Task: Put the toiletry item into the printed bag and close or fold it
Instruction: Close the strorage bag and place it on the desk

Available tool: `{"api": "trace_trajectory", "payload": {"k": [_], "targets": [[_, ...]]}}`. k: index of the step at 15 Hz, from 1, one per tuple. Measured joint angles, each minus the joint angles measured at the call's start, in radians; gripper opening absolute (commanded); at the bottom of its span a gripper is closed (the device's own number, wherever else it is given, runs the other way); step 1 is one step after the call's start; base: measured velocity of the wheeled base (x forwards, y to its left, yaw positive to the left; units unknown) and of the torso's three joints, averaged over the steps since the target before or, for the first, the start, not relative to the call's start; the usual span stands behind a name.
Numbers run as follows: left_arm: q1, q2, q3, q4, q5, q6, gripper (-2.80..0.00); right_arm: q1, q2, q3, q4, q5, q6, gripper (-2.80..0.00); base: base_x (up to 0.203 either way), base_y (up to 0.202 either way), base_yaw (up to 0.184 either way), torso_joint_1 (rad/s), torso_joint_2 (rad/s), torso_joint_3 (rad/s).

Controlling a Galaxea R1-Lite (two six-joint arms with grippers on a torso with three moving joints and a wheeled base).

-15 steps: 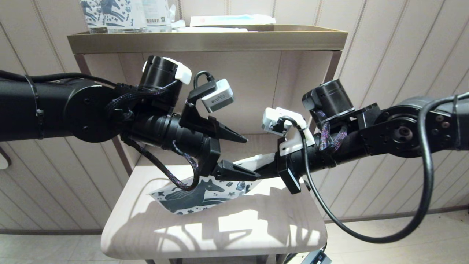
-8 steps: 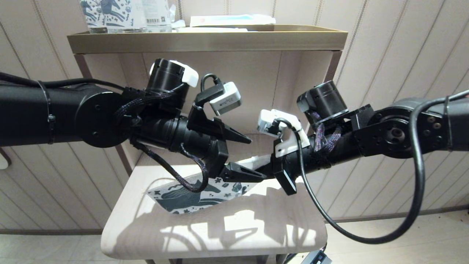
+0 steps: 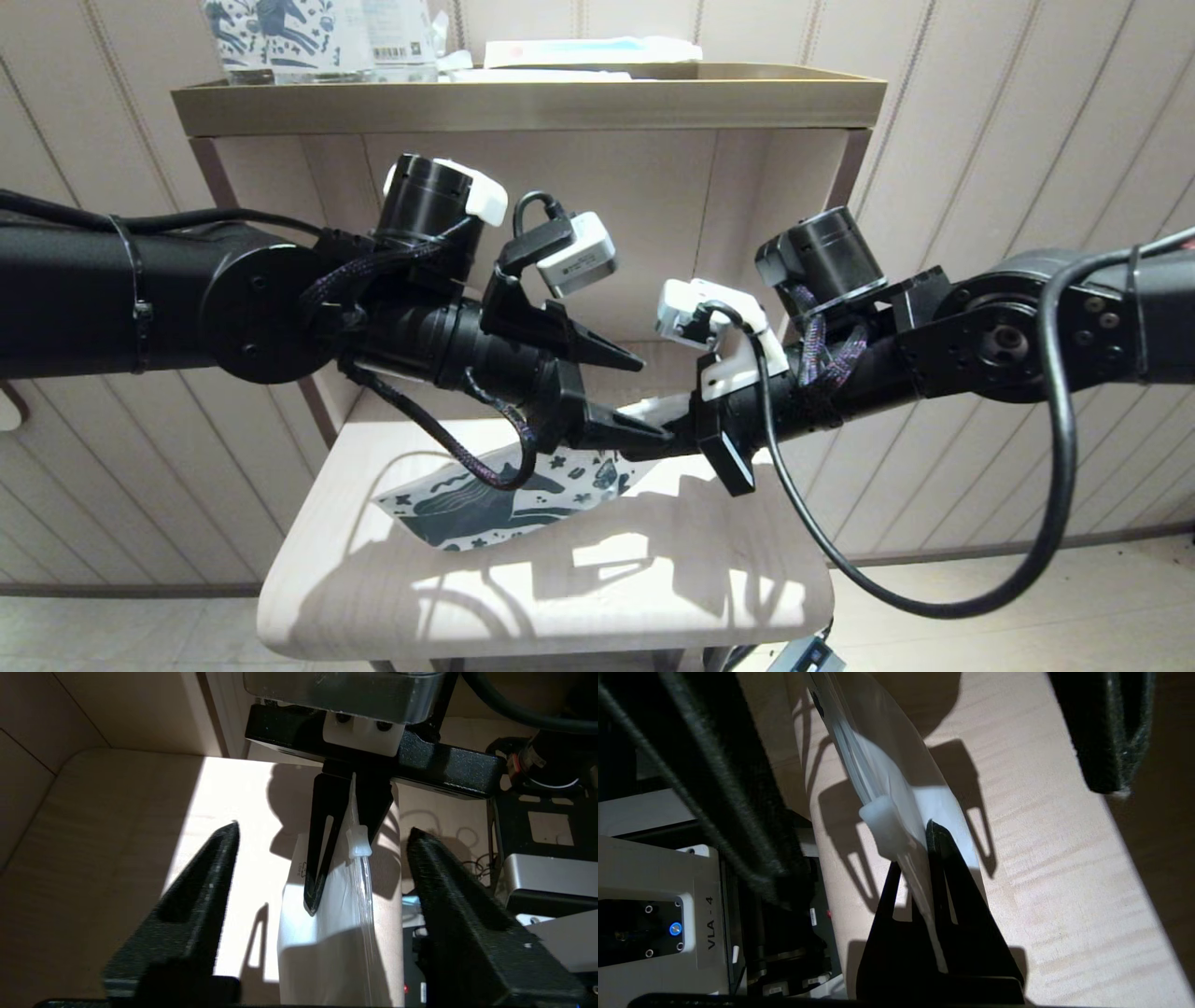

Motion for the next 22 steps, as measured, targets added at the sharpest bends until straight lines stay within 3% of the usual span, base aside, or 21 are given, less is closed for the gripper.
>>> {"api": "trace_trajectory", "payload": {"k": [13, 22], "targets": [[-0.022, -0.005, 0.031, -0.024, 0.017, 0.007, -2.80, 0.007, 0.004, -0.004, 0.000, -0.001, 0.000, -2.80, 0.000, 0.000, 0.000, 0.000, 0.00, 0.000], [-0.019, -0.010, 0.046, -0.035, 0.024, 0.015, -2.80, -0.059, -0.057, 0.058, -0.004, 0.004, -0.002, -2.80, 0.000, 0.000, 0.000, 0.000, 0.00, 0.000]]}}
